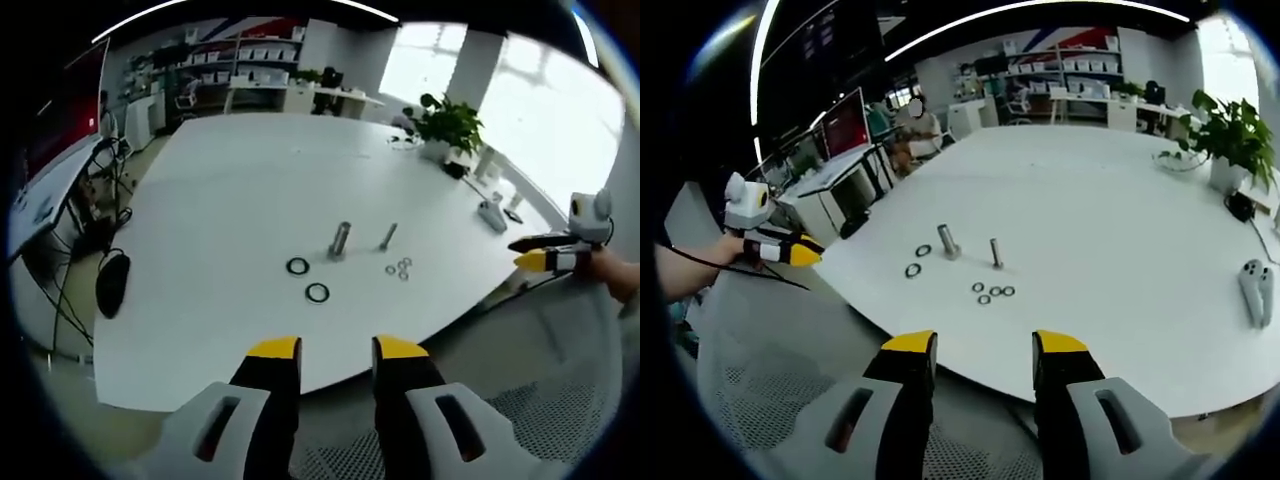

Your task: Place the washer onto the threaded stud by aligning its center hole with the stud, sliding it down to the base, and recovering from edge contact or off-axis alignment until the washer reaches the visible bottom stop.

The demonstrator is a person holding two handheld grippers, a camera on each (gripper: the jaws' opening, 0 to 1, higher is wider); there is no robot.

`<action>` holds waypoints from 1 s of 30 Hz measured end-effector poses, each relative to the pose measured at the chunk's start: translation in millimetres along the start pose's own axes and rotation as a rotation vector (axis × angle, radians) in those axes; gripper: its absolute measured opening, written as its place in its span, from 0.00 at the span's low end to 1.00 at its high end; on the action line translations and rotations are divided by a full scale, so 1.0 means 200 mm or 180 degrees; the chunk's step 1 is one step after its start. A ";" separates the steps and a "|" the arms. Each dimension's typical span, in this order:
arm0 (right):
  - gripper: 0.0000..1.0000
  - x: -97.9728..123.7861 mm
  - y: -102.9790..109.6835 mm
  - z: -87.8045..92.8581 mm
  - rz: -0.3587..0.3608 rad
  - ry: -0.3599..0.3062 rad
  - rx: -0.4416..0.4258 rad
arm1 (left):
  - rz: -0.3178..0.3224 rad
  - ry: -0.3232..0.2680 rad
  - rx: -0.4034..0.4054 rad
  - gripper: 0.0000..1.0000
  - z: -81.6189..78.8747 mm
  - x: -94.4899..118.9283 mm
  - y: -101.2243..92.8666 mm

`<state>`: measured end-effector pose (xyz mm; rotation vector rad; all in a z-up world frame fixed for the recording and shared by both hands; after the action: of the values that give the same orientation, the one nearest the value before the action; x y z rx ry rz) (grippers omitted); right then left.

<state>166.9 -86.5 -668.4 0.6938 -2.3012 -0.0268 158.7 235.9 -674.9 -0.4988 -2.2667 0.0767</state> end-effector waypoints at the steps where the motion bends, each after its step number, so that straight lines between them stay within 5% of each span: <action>1: 0.40 0.00 0.00 0.00 -0.0004 0.0009 0.0006 | 0.0000 0.0012 0.0001 0.26 0.00 0.00 0.00; 15: 0.40 -0.01 0.00 0.01 -0.0012 0.0053 -0.0001 | -0.0037 0.0127 -0.0204 0.32 0.00 -0.01 -0.02; 19: 0.40 0.00 0.00 0.00 -0.0006 0.0010 -0.0038 | -0.0021 0.0281 -0.0263 0.33 0.03 -0.02 -0.03; 21: 0.40 0.00 0.00 0.00 -0.0015 0.0018 -0.0029 | 0.0079 0.0498 -0.0036 0.34 0.07 -0.04 -0.04; 30: 0.40 0.01 0.00 0.00 -0.0016 0.0007 -0.0035 | -0.0049 0.0568 -0.0152 0.34 -0.02 -0.09 0.04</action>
<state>165.7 -87.1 -667.9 0.6936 -2.2955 -0.0410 175.5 236.4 -686.0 -0.4932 -2.1012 -0.0288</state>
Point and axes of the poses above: the point that each gripper's makers call its tool centre point, and the gripper's own axes: x roughly backward along the fingers, y roughly to its left, z roughly out of its underside, the point moved 4 cm from there along x, roughly backward along the fingers, and after that the axes turned 1 degree about -z, right-handed, at the moved point
